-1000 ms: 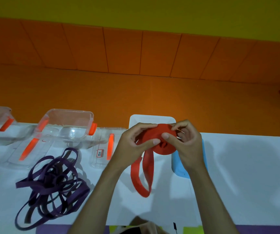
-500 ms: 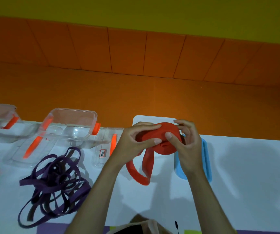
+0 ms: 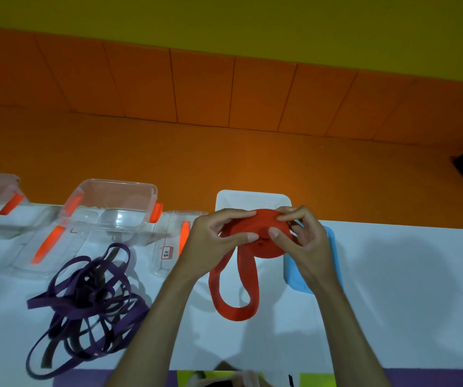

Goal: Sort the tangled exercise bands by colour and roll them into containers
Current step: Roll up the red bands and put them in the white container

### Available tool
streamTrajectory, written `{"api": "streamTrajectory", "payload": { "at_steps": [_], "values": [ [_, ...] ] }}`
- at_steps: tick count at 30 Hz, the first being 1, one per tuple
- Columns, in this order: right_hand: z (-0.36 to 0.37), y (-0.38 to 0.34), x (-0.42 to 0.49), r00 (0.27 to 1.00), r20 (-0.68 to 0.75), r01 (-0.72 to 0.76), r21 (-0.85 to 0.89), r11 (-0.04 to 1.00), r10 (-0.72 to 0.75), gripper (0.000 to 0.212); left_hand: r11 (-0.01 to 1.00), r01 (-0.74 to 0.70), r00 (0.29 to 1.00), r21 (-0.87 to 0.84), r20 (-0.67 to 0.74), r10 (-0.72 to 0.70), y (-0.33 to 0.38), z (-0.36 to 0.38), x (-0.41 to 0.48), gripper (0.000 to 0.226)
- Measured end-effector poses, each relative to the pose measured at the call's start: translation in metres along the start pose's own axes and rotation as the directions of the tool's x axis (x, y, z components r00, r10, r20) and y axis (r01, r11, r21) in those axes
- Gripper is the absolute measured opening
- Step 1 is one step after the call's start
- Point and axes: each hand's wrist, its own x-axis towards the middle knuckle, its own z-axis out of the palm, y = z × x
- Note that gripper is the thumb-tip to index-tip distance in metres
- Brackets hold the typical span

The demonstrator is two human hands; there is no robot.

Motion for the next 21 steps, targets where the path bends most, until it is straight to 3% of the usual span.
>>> {"api": "streamTrajectory", "payload": {
  "at_steps": [3,7,12,14,18,21],
  "values": [
    [0.001,0.003,-0.007,0.998,-0.060,-0.028,-0.064,0.998,0.025,0.032,1.000,0.006,1.000,-0.002,-0.014,-0.006,-0.005,0.003,-0.012,0.039],
    [0.013,0.001,-0.023,0.983,-0.184,-0.001,0.038,0.999,0.008,0.025,0.997,0.080,0.994,0.003,0.073,-0.080,-0.015,-0.006,-0.028,0.049],
    [0.021,0.002,-0.043,0.991,-0.077,-0.104,0.048,0.993,0.107,0.030,0.993,0.111,0.992,-0.033,0.062,-0.108,-0.011,-0.016,-0.038,0.054],
    [0.023,0.001,-0.047,0.988,-0.100,-0.115,0.044,0.992,0.119,0.036,0.994,0.099,0.994,-0.043,0.050,-0.097,-0.011,-0.014,-0.045,0.049],
    [0.035,-0.001,-0.057,0.985,-0.139,-0.082,0.119,0.990,0.098,0.034,0.992,0.119,0.992,-0.046,0.054,-0.117,-0.019,-0.016,-0.056,0.047],
    [0.035,-0.003,-0.061,0.993,-0.035,-0.109,0.098,0.989,0.113,0.024,0.988,0.137,0.989,-0.067,0.056,-0.133,-0.020,-0.020,-0.059,0.048]
  ]
}}
